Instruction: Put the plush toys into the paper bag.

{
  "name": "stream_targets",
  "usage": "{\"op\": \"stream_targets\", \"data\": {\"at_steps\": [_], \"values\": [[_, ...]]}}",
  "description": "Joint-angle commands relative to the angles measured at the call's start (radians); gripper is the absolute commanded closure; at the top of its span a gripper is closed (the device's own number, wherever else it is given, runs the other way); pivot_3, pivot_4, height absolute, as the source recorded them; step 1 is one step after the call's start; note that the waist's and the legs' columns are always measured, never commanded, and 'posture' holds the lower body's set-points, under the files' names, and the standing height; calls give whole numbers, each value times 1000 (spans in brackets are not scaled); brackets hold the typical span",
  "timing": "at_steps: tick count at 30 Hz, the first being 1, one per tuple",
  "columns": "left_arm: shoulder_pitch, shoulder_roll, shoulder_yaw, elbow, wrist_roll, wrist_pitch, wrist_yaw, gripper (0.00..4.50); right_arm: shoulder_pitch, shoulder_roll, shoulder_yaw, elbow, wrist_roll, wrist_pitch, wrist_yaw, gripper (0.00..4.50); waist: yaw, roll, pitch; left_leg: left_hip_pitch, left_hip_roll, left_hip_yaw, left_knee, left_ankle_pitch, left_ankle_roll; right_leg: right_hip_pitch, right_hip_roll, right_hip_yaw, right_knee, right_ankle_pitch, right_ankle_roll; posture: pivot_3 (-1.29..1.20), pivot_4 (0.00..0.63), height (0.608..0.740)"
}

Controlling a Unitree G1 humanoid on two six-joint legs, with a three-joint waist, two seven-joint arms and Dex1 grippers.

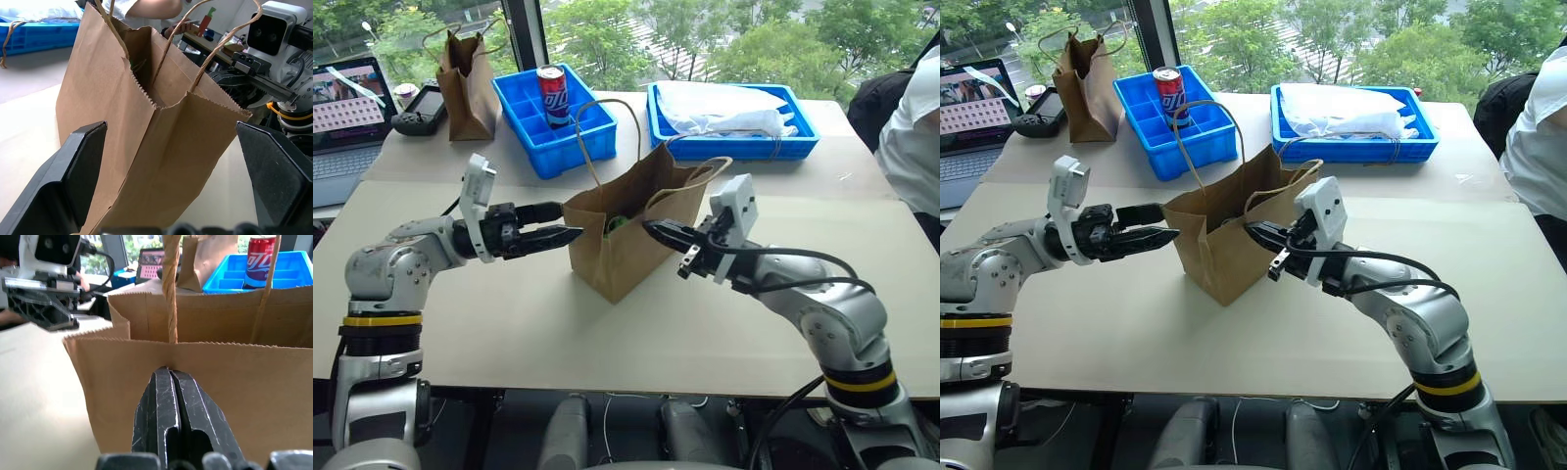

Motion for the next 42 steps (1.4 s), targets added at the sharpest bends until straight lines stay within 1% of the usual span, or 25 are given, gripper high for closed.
{"op": "stream_targets", "data": {"at_steps": [1, 13, 20, 22, 23, 24, 25, 33, 34, 39, 42], "values": [[-9, 0, -5, -48, -26, 20, 10, 0, -20, 26, 9, 1, -25, 3, 7, 4467, 0, 0, 0, 0, 0, 0, 0, 0, 0, 0, 0, 0, 0, 0, 0, 0, 150, 698], [17, -42, -48, -118, -22, 57, 66, 0, -44, 115, 45, 50, -93, -5, 25, 4467, -2, 0, 0, 0, 0, 0, 0, 0, 0, 0, 0, 0, 1, 0, 0, 0, 150, 698], [33, -34, -104, -132, 11, 53, 85, 0, -49, 145, 39, 69, -125, -7, 28, 4467, -1, 0, 0, 1, 0, 0, 0, 0, 0, 0, 0, 0, 1, 0, 0, 0, 150, 698], [28, -33, -119, -118, 37, 34, 95, 525, -48, 151, 33, 72, -128, -7, 26, 4500, -1, 0, 0, 1, 0, 0, 0, 0, 0, 0, 0, 0, 1, 0, 0, 0, 150, 698], [22, -36, -122, -109, 43, 29, 98, 682, -49, 152, 30, 72, -130, -7, 26, 4500, -1, 0, 0, 1, 0, 0, 0, 0, 0, 0, 0, 0, 1, 0, 0, 0, 150, 698], [18, -38, -123, -104, 46, 28, 99, 984, -49, 154, 29, 72, -131, -7, 26, 4500, -1, 0, 0, 2, 0, 0, 0, 0, 0, 1, 0, 0, 1, 0, 0, 0, 150, 698], [15, -40, -125, -100, 50, 24, 98, 1422, -49, 155, 27, 72, -133, -7, 25, 4500, -1, 0, 0, 2, 0, 0, 0, 0, 0, 1, 0, 0, 1, 0, 0, 0, 150, 698], [-30, -82, -117, -39, 71, -12, 120, 4306, -39, 152, 10, 50, -127, 8, 21, 4500, 0, 0, 0, 2, 0, 0, 0, 0, 0, 1, 0, 0, 1, 0, 0, 0, 150, 698], [-39, -86, -117, -22, 78, -23, 122, 4464, -35, 148, 6, 46, -125, 11, 21, 4500, 0, 0, 0, 2, 0, 0, 0, 0, 0, 0, 0, 0, 1, 0, 0, 0, 150, 698], [-67, -97, -123, 24, 101, -59, 108, 4464, -22, 142, -4, 27, -116, 32, 24, 4500, -1, 0, 0, 2, 0, 0, 0, 0, 0, 0, 0, 0, 2, 0, 0, 0, 150, 698], [-90, -86, -133, 55, 121, -102, 62, 4464, 1, 111, -45, -39, -55, 86, 37, 4500, 0, 0, 0, 2, 0, 0, 0, 0, 0, 0, 0, 0, 2, 0, 0, 0, 150, 698]]}}
